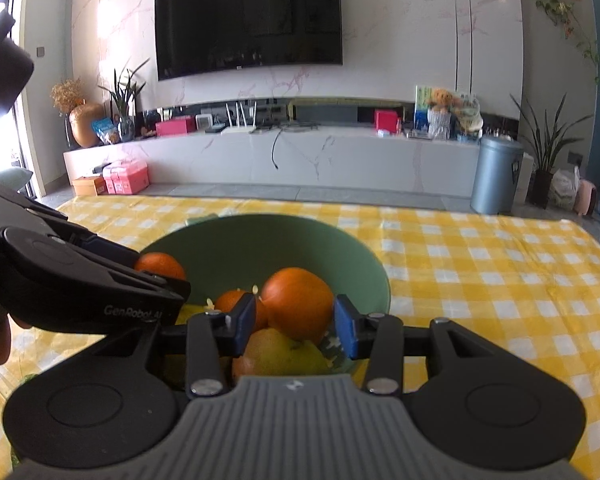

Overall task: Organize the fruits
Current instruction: 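Carry both oranges over the green colander and open both tools, then withdraw both open tools from the colander toward the brown kiwis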

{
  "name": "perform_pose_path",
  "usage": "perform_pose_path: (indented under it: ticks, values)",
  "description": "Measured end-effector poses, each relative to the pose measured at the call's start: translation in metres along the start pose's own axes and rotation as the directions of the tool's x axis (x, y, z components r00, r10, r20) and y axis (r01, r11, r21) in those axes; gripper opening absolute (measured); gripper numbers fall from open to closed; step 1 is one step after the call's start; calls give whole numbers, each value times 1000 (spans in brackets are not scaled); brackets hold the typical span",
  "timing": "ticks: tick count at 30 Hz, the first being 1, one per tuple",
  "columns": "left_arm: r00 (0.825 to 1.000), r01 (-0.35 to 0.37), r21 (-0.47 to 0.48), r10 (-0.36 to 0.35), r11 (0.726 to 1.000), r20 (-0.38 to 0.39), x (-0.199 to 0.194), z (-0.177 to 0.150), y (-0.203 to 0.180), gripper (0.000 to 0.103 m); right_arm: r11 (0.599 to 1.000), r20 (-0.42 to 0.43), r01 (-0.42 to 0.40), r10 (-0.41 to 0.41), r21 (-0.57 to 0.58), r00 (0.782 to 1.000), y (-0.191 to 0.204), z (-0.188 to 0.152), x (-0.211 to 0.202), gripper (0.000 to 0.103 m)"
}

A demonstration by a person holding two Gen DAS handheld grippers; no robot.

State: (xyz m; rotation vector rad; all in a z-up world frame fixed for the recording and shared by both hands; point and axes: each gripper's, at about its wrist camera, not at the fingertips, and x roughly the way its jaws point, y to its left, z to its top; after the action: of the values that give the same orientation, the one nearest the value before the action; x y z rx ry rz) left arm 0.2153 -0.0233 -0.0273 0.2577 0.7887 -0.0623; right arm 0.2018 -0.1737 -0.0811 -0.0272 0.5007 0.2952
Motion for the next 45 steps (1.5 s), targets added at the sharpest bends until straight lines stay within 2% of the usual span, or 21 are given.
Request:
perform_pose_path:
  ticks: [5, 8, 17, 26, 31, 36, 40, 45]
  values:
    - [999, -19, -5, 19, 1000, 37, -18, 2, 5, 71, 1000, 42, 9, -9, 5, 999, -1, 2, -9, 54]
    - [999, -9, -36, 10, 999, 41, -28, 0, 11, 72, 1000, 70, 4, -6, 26, 998, -5, 4, -15, 63]
    - [999, 10, -96, -6, 995, 42, -60, -19, 29, 73, 999, 147, -33, 34, -6, 988, 9, 1, -42, 76]
    - [997, 71, -142, -68, 987, 21, -86, -46, 45, 73, 995, 154, -95, 100, -40, 983, 26, -13, -70, 77]
    - [997, 76, -148, -74, 986, 20, -94, -64, 44, 72, 993, 136, -109, 113, -39, 984, 33, -22, -80, 77]
    - [994, 107, -160, -109, 981, 0, -90, -81, 43, 72, 994, 103, -103, 106, -37, 989, 35, -29, -85, 78]
    - [990, 143, -127, -143, 981, 8, -90, -92, 40, 72, 995, 63, -96, 98, -25, 993, 32, -34, -88, 78]
    - [981, 196, -129, -196, 972, 12, -87, -102, 38, 72, 994, -2, -105, 105, 30, 994, 19, -43, -92, 78]
